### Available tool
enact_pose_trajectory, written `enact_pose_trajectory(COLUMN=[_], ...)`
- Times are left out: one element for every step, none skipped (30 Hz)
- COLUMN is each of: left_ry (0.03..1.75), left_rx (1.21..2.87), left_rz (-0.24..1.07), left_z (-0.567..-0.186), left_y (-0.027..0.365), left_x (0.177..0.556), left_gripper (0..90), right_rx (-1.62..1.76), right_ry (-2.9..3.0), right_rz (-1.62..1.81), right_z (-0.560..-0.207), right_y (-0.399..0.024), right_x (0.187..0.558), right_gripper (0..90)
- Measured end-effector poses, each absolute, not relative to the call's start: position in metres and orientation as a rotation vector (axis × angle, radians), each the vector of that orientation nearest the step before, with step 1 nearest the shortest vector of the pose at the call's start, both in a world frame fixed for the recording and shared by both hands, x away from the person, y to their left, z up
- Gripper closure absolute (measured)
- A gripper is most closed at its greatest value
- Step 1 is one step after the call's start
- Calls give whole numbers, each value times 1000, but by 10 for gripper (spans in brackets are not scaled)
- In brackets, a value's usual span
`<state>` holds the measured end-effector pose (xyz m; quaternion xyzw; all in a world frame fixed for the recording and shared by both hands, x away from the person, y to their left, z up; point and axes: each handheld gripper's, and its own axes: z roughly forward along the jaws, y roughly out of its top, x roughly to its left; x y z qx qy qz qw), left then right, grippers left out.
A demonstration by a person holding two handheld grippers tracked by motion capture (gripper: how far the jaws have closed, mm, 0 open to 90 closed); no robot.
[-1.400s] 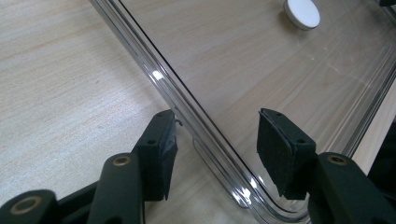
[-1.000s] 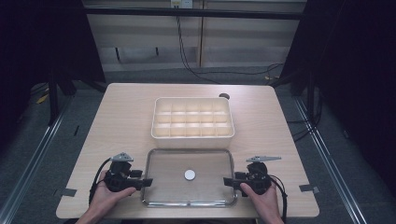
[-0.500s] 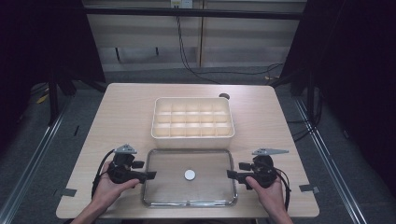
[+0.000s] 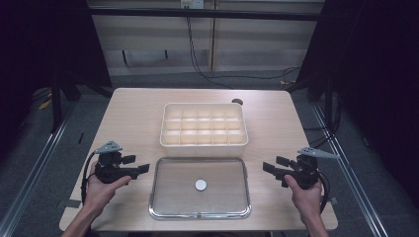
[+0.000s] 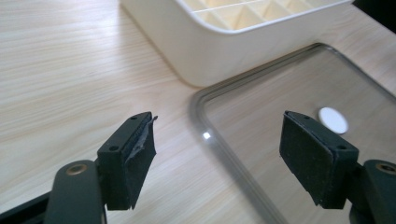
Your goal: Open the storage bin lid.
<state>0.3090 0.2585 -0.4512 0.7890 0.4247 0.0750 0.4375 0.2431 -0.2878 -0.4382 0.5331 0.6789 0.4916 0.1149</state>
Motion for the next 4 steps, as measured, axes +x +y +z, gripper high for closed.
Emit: enact_pose_trajectory(left_ry=[1068,1081,1089,1104], left_rx=[1952,1935,1936,1922], left_rz=[185,185,193,178], left_z=[-453,-454,-456,-457], left_y=[262,265,268,270], left_x=[309,310,310,311], left_gripper=[269,270,270,270], right_rx=[1568,1568,1572,1576], right_ry=[1976,1962,1951,1944], right_rz=[1443,1437,1426,1421], right_z=[-438,-438,-438,-438], right_y=[-291,-294,-297,-299], right_x=[243,242,241,241], right_gripper=[267,271,272,272])
